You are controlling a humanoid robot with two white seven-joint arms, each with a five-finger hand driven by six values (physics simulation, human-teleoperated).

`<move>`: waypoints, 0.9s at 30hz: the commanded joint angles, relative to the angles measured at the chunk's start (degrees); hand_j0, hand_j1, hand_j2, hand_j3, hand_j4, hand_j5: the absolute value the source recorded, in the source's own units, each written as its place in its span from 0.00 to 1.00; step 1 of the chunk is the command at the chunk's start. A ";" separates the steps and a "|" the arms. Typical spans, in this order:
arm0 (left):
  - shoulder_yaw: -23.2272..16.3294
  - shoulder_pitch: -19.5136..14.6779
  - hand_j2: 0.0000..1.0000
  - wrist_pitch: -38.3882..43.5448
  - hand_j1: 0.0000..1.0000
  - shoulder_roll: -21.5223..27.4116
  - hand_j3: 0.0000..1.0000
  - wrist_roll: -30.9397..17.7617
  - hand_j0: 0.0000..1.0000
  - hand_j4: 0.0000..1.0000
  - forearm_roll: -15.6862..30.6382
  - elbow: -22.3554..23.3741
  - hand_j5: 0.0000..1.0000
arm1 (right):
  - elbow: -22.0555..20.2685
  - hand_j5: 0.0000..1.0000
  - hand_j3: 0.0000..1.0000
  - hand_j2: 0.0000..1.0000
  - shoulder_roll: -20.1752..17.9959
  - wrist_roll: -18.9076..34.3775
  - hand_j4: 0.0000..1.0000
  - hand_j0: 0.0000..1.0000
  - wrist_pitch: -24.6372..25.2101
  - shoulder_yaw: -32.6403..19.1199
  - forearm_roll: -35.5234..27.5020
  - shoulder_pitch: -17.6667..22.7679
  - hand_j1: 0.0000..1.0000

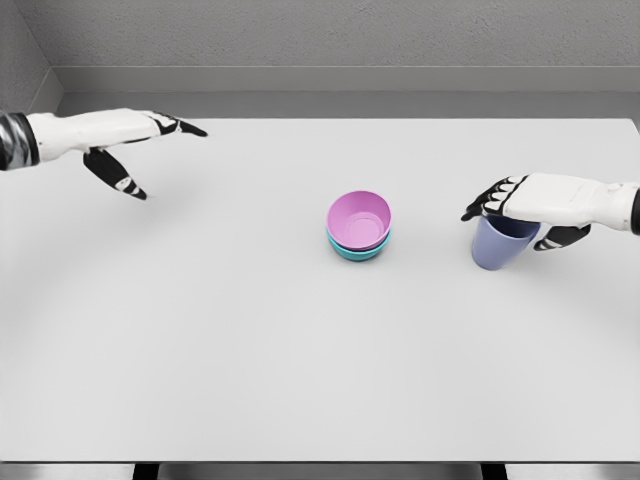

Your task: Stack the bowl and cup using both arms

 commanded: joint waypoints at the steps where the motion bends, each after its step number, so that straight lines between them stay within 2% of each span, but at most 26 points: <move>1: 0.07 0.00 1.00 0.17 1.00 1.22 1.00 0.03 1.00 1.00 0.37 -2.00 1.00 | -0.01 0.89 0.89 0.89 0.20 0.02 0.89 0.89 0.10 0.04 -0.20 0.00 0.89; 7: -0.10 1.23 1.00 0.17 1.00 0.61 1.00 0.03 1.00 1.00 0.37 -2.08 1.00 | -0.01 0.88 0.88 0.88 0.55 0.02 0.88 0.88 0.10 0.04 -0.20 -0.09 0.88; 12: -0.10 1.23 1.00 0.17 1.00 0.26 1.00 0.03 1.00 1.00 0.20 -2.26 1.00 | -0.01 0.78 0.78 0.78 0.55 0.02 0.78 0.78 0.10 0.13 -0.29 -0.18 0.78; 27: -0.10 1.14 1.00 0.17 1.00 0.26 1.00 0.03 1.00 1.00 0.20 -2.61 1.00 | -0.01 0.70 0.70 0.70 0.46 0.02 0.70 0.70 0.10 0.30 -0.38 -0.44 0.70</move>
